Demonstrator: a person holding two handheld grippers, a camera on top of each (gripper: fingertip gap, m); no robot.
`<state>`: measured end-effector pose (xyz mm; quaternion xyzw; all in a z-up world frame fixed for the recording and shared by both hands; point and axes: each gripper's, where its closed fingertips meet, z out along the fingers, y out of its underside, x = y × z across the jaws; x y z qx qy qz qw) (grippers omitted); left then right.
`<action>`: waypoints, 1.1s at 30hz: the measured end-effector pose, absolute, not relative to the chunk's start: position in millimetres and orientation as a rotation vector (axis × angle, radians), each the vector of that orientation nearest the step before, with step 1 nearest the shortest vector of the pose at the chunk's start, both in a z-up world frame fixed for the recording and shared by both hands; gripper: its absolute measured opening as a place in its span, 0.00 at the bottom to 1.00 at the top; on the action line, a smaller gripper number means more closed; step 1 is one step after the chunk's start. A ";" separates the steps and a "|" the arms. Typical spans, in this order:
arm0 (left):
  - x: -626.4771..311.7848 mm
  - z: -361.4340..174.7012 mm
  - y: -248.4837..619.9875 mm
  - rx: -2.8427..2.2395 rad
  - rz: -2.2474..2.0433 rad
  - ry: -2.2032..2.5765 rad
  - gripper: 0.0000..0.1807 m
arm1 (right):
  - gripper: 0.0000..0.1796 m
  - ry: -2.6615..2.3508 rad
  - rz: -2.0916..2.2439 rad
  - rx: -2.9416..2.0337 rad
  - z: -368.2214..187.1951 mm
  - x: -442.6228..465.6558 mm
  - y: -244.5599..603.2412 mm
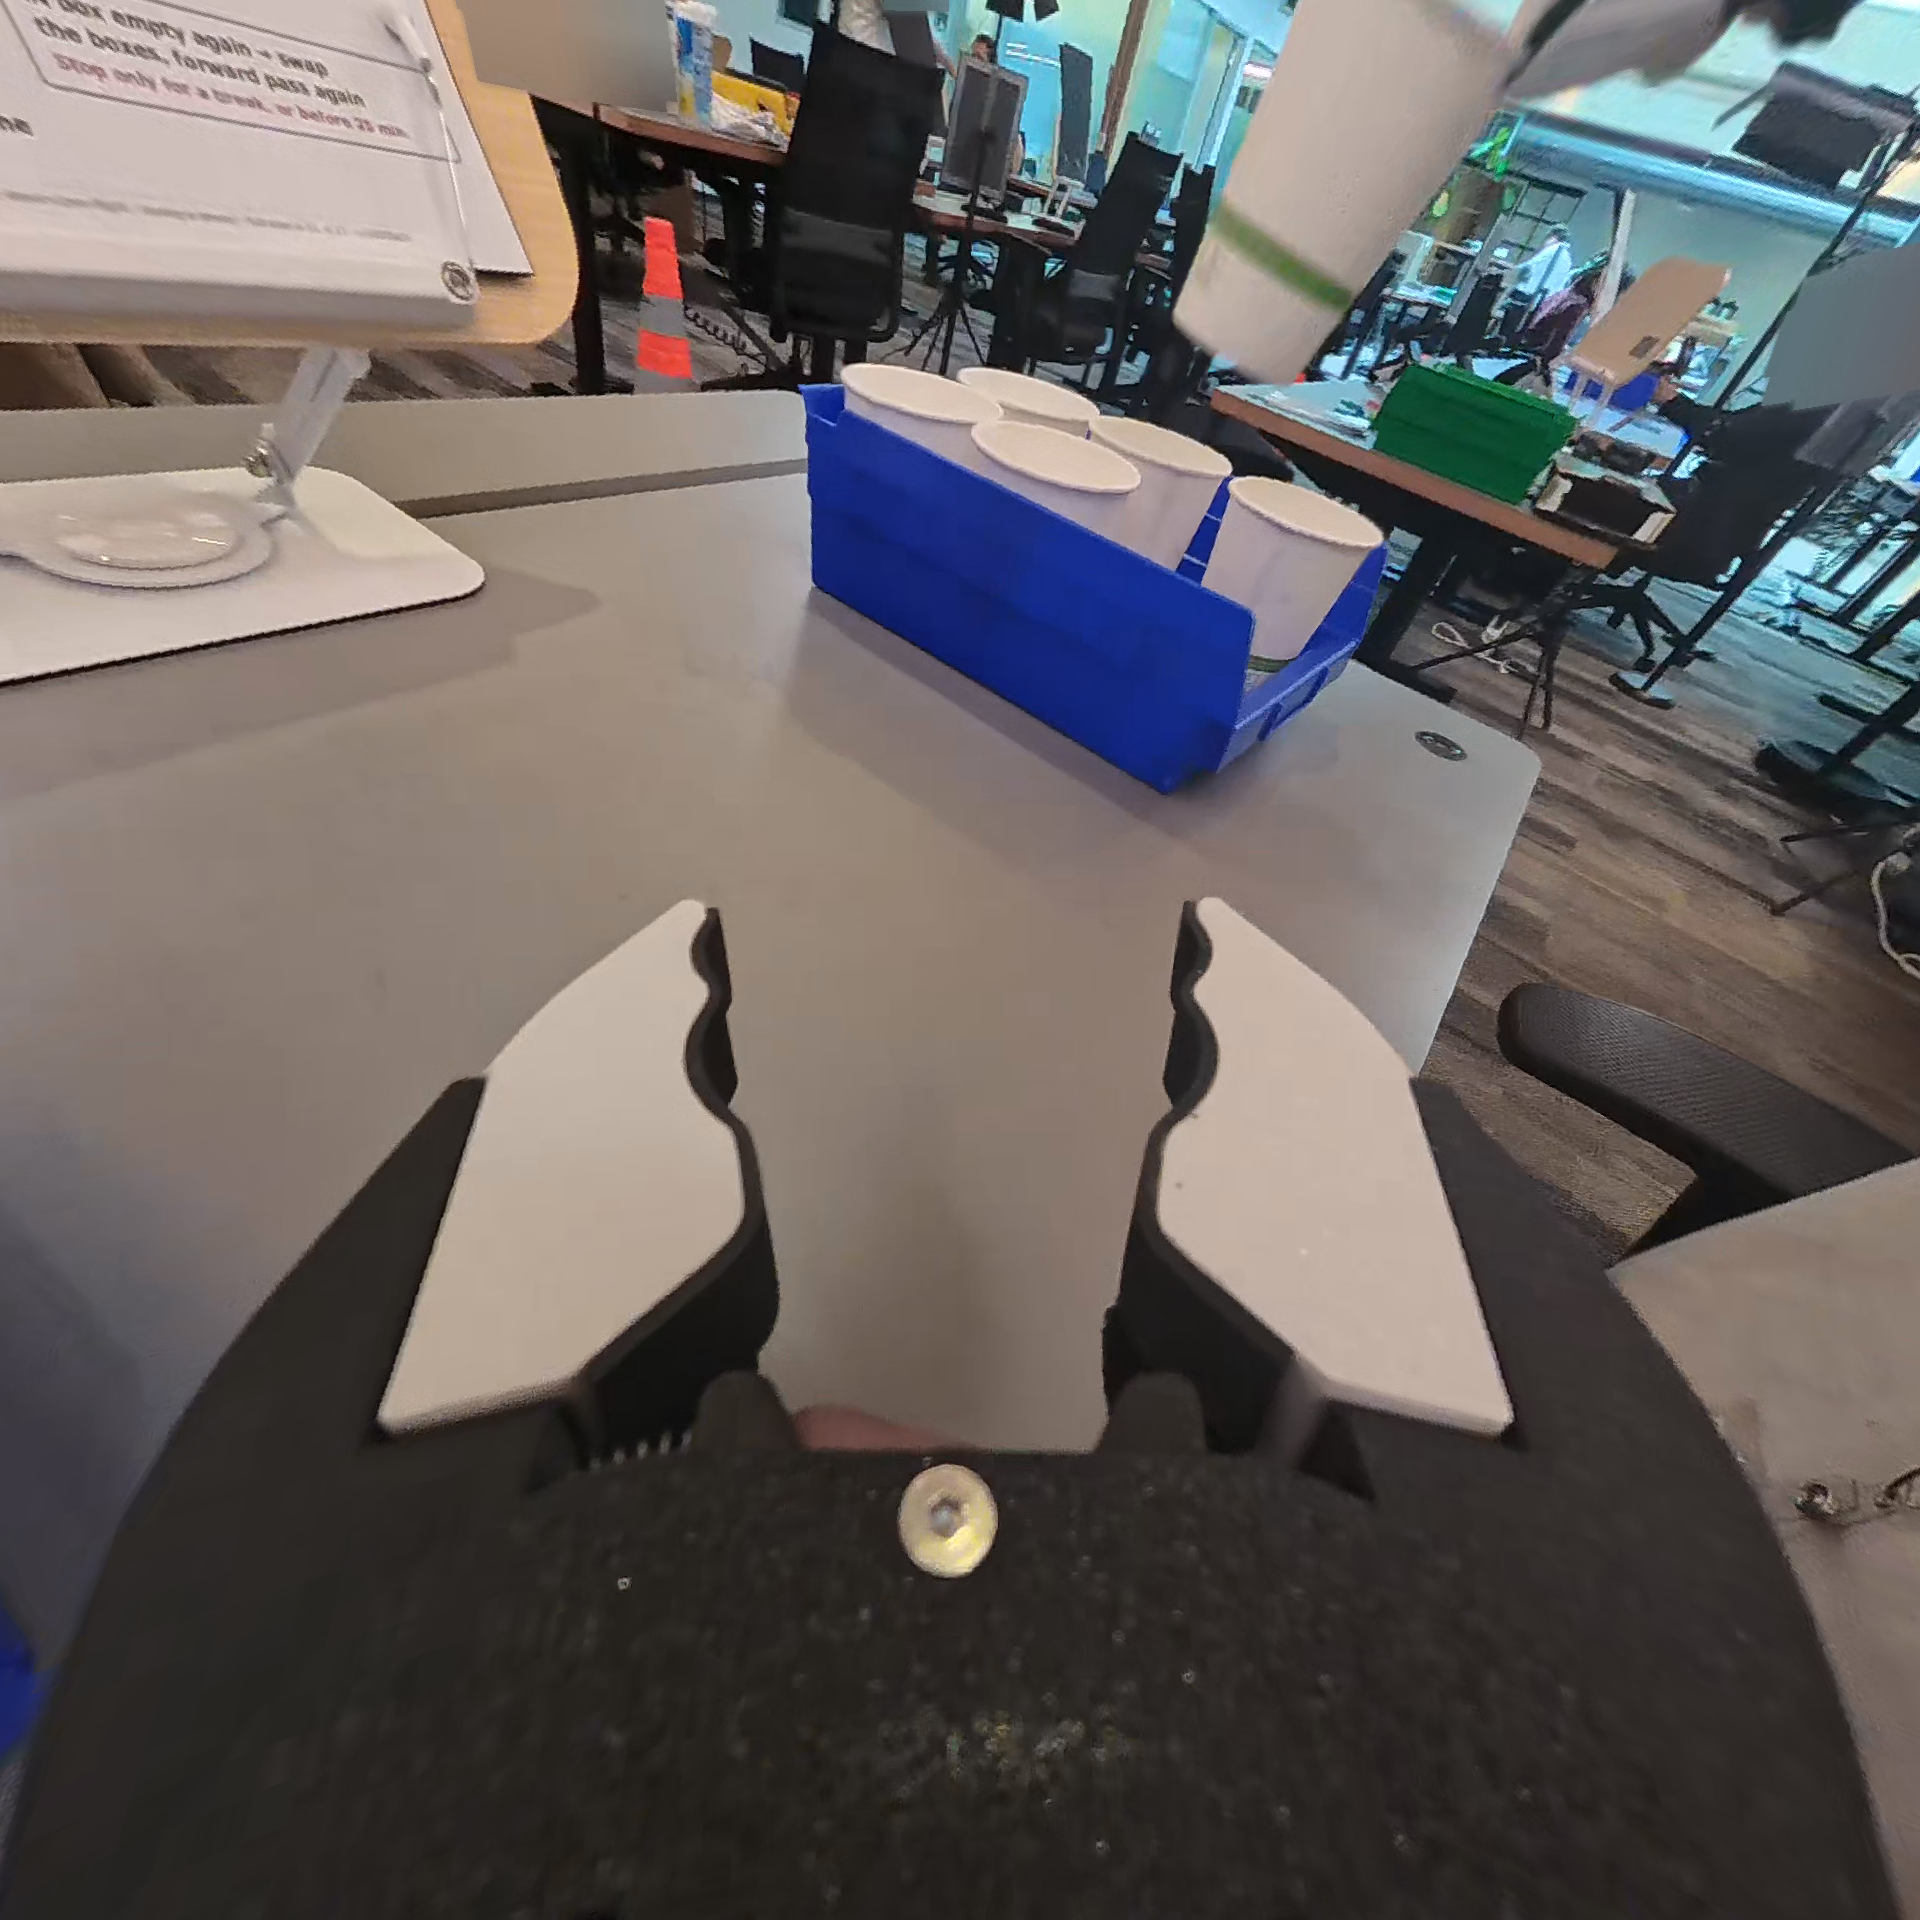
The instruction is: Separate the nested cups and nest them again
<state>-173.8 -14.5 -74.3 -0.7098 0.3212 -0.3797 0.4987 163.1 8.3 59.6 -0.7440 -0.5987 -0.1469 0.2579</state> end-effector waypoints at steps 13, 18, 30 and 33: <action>-163.2 -78.8 -34.0 -1.714 -0.877 0.826 0.45 | 0.02 -1.764 -0.192 -2.120 -72.3 135.6 -11.2; -162.4 -81.2 -33.6 -1.727 -0.876 0.812 0.44 | 0.02 -1.781 -0.194 -2.128 -94.9 133.6 -3.3; -210.4 -76.1 -10.6 -1.768 -0.536 0.618 0.45 | 0.21 -1.041 -0.031 -1.843 12.7 85.1 -9.1; -227.2 -69.9 -4.5 -1.759 -0.427 0.532 0.45 | 0.25 -0.769 0.146 -1.808 -9.2 40.4 -17.1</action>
